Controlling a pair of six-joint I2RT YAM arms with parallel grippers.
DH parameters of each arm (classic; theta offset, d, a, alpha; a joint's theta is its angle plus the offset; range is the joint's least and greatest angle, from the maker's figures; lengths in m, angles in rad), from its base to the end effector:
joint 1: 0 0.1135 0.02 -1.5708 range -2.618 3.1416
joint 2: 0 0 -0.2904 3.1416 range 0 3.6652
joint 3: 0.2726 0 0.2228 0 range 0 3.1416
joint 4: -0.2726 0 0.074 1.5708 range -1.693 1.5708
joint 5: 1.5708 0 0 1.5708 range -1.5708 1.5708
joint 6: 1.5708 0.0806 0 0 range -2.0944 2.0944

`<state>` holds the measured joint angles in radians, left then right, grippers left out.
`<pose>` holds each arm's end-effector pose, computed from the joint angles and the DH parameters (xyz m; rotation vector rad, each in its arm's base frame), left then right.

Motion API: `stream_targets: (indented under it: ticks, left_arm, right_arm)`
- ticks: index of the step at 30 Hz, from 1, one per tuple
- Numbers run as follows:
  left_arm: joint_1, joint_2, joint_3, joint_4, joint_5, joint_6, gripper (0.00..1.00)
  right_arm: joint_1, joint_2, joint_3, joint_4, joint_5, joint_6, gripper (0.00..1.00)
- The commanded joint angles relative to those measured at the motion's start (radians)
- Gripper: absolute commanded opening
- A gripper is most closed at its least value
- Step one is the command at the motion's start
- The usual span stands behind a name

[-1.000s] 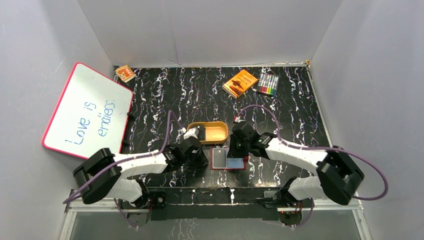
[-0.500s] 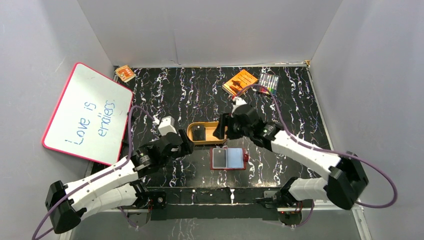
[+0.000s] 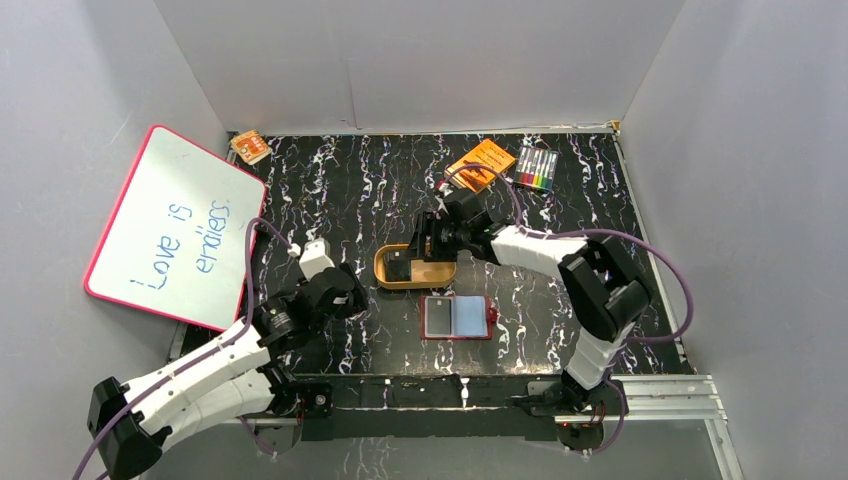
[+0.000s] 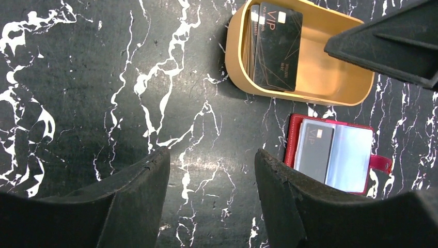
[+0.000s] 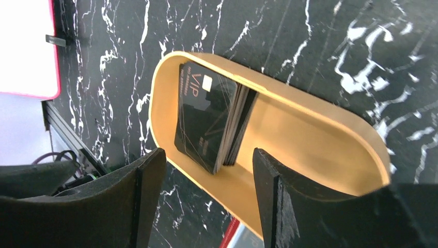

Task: Put the credit cards into the card holder
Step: Pick up the credit card from the storage box.

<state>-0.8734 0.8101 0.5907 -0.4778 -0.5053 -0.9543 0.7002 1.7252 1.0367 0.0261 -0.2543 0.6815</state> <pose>0.1282 -0.0923 0.2429 -0.3522 2.1771 -0.4643 0.2839 0.2657 0.2169 -0.1730 2.4094 0.9876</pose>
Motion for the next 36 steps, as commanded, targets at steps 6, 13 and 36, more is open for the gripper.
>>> stream_targets:
  ticks: [6, 13, 36]
  left_arm:
    - [0.004, -0.039, -0.028, -0.027, -0.02, -0.021, 0.59]
    - [0.003, -0.019, -0.04, -0.007, -0.013, -0.017, 0.59]
    - [0.004, -0.001, -0.06, 0.013, 0.01, -0.032, 0.58]
  right_arm:
    - [-0.001, 0.111, 0.108, 0.065, -0.074, 0.029, 0.64]
    - [0.001, 0.154, 0.114, 0.055, -0.087, 0.033, 0.55]
    - [0.012, 0.169, 0.077, 0.084, -0.104, 0.063, 0.25]
